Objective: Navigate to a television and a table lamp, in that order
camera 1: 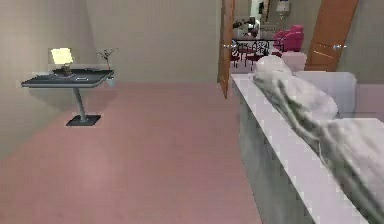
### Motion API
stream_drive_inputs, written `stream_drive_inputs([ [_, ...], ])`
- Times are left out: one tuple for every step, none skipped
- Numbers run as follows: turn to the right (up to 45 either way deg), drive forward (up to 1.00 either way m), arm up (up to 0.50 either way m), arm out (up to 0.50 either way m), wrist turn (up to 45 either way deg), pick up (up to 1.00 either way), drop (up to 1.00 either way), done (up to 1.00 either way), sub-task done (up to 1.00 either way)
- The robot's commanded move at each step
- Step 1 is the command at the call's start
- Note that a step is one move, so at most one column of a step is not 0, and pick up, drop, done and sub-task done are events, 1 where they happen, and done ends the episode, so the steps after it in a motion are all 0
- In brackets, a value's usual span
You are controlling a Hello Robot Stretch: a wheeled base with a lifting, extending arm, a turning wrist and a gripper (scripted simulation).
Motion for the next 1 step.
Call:
stream_drive_inputs([
  [9.0,0.0,0.0,0.0,0.0,0.0,0.0,0.0,0.0],
])
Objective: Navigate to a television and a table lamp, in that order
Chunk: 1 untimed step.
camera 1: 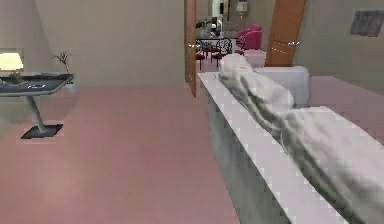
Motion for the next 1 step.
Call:
stream_drive_inputs([
  [0.0,0.3,0.0,0.0,0.0,0.0,0.0,0.0,0.0],
])
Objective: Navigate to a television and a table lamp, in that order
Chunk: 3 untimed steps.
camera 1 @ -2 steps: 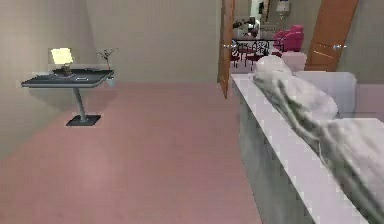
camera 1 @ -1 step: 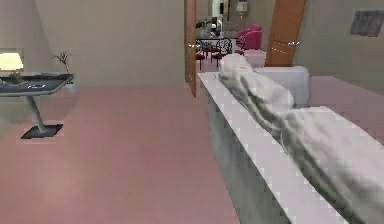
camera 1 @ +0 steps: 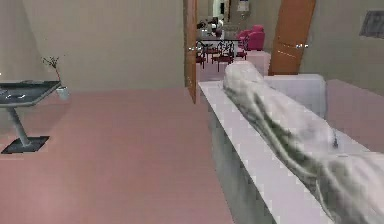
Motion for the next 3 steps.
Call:
stream_drive_inputs([
  [-36.0,0.0,0.0,0.0,0.0,0.0,0.0,0.0,0.0],
  [0.0,1.0,0.0,0.0,0.0,0.0,0.0,0.0,0.0],
  [-3.0,0.0,0.0,0.0,0.0,0.0,0.0,0.0,0.0],
])
